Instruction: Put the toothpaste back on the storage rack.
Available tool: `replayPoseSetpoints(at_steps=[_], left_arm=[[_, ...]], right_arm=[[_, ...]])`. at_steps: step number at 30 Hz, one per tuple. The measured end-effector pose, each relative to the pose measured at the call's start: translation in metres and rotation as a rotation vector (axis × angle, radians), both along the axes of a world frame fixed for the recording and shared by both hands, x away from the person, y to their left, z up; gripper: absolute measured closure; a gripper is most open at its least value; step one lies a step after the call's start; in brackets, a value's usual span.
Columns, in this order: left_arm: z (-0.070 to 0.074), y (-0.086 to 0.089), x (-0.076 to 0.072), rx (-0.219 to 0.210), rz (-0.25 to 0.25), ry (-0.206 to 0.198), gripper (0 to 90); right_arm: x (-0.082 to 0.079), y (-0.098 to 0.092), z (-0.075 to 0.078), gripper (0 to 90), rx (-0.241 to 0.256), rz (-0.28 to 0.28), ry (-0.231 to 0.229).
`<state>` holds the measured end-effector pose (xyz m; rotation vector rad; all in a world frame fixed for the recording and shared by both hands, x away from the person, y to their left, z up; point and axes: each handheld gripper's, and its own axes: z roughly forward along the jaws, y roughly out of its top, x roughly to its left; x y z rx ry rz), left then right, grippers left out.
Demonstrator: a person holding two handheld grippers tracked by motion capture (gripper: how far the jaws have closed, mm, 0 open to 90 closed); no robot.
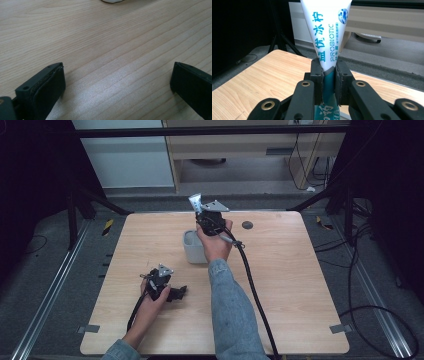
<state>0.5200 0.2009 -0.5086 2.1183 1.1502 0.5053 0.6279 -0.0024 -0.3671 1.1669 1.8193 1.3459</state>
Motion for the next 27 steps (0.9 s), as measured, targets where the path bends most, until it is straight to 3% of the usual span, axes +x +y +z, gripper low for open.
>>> replayPoseSetpoints(at_steps=[27], left_arm=[[-0.0001, 0.0001, 0.0002, -0.001, -0.002, -0.001, 0.0]], right_arm=[[-0.0038, -0.0011, -0.0086, 79.4, -0.066, 0.021, 0.053]])
